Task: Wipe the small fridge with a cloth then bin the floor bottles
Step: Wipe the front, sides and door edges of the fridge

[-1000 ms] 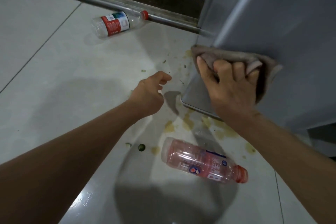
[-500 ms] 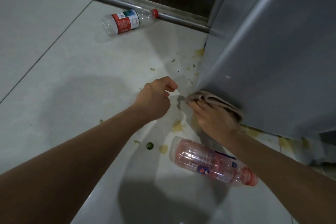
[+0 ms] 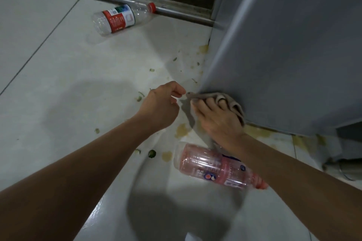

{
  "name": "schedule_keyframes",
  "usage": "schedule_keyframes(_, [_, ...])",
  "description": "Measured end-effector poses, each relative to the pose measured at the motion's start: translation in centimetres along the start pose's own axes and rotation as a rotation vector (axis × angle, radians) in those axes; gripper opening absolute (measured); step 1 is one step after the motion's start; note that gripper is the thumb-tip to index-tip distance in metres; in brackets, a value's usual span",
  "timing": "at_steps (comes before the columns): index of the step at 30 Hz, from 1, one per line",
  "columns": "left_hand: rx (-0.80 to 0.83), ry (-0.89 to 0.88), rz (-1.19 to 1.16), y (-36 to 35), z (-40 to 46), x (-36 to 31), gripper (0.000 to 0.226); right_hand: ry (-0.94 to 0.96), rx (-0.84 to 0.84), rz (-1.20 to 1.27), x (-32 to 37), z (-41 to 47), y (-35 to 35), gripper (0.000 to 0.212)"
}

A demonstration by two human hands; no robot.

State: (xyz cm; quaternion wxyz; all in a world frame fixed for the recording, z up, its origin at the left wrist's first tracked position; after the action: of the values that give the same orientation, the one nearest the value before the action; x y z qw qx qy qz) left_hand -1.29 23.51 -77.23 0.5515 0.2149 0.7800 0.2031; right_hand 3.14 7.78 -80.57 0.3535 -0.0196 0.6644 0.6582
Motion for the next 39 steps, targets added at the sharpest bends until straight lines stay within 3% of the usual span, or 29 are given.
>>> schedule_keyframes(4, [0.02, -0.003, -0.011, -0.6, 0.2, -1.2, 0.039, 0.024, -0.014, -0.007, -1.3, -1.5, 0.1, 0.036])
schedule_keyframes(10, [0.007, -0.054, 0.009, -2.3, 0.9, -3.2, 0.06, -0.029, 0.267, -0.081, -7.3, -10.7, -1.2, 0.071])
schedule_keyframes(15, [-0.079, -0.012, -0.022, -3.5, 2.3, -4.1, 0.047, -0.12, 0.479, -0.119, -10.2, -16.0, -2.0, 0.068])
schedule_keyframes(19, [-0.163, 0.052, 0.051, -3.6, 3.3, -4.7, 0.019, -0.08, 0.306, -0.032, -6.9, -11.7, -1.8, 0.051])
schedule_keyframes(22, [-0.149, 0.036, 0.095, -3.4, 3.5, -4.8, 0.018, -0.077, 0.195, 0.0, -4.8, -8.8, -1.5, 0.036])
schedule_keyframes(27, [-0.148, -0.011, 0.13, -3.0, 3.3, -4.5, 0.017, -0.044, 0.273, -0.044, -7.2, -11.9, -2.4, 0.039])
schedule_keyframes(30, [-0.13, -0.008, 0.128, -3.1, 3.4, -4.3, 0.018, -0.163, 0.431, -0.067, -9.8, -15.9, -3.2, 0.043])
schedule_keyframes(34, [-0.12, -0.006, 0.107, -3.2, 3.5, -4.2, 0.019, -0.361, 0.777, -0.052, -12.8, -21.4, -3.8, 0.063])
schedule_keyframes(37, [-0.132, -0.012, 0.121, -3.4, 3.5, -4.1, 0.022, -0.5, 0.834, 0.019, -13.2, -22.3, -3.2, 0.054])
schedule_keyframes(39, [-0.131, -0.014, 0.12, -3.4, 3.5, -4.0, 0.022, -0.656, 0.772, 0.175, -12.9, -22.0, -2.8, 0.05])
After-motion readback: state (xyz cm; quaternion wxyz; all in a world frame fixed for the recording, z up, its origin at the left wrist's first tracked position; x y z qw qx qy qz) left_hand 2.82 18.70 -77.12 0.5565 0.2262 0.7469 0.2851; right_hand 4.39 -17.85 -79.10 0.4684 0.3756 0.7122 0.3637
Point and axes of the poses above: each hand's wrist, its own z-axis towards the middle knuckle, its own y-axis out of the back of the hand, x = y × z, the point moved 3 cm from there along z, towards the middle knuckle, and after that the axes turned 12 degrees about x, right-handed, at the moved point
